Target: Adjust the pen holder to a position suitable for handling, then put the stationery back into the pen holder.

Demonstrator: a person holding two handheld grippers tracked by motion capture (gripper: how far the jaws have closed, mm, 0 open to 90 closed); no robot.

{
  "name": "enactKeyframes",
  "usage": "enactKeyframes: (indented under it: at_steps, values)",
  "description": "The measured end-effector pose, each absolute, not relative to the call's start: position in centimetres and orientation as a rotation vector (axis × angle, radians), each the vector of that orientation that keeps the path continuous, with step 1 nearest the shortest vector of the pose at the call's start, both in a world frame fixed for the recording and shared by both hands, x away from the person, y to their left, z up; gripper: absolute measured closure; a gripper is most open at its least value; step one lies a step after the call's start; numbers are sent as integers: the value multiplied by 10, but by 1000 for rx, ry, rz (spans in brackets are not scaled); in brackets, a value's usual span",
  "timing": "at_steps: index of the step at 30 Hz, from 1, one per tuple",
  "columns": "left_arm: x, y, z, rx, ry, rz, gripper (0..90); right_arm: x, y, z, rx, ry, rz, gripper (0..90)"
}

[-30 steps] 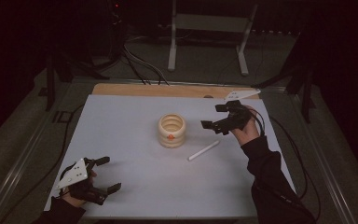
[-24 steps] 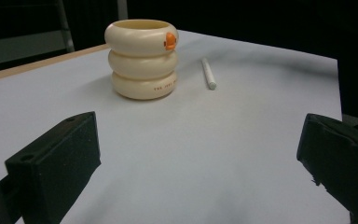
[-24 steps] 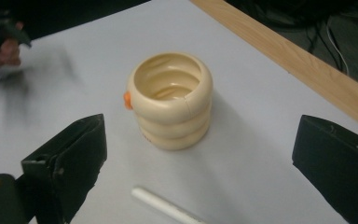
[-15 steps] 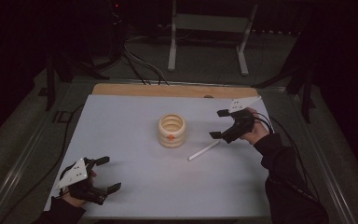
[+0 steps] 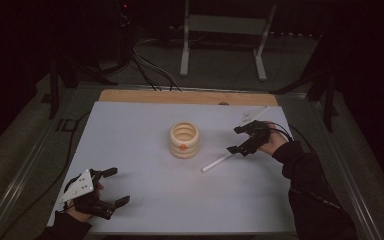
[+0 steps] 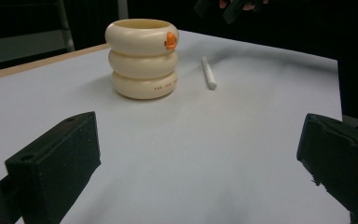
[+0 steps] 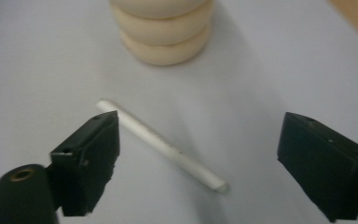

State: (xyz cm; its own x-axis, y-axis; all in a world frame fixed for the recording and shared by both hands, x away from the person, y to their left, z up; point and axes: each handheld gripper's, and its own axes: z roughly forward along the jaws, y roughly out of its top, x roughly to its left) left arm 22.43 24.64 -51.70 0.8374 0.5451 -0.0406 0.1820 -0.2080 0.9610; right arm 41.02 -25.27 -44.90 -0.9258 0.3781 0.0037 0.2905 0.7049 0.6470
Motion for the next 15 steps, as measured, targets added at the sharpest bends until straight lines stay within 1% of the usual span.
enactKeyframes:
  at_steps: [1,3,11,13,15]
  values:
    - [224,246,-517,1778,557,365,2,412,-254,-448,550,2800,1017,86]
    - [224,247,-517,1781,558,363,2,414,-255,-447,563,2791,1019,25]
    - [225,245,-518,1782,555,361,2,417,-247,-451,425,2860,891,24]
    - [224,246,-518,1782,557,360,2,415,-242,-454,312,2838,887,25]
    - [224,246,-518,1780,558,359,2,412,-238,-456,249,2849,837,56]
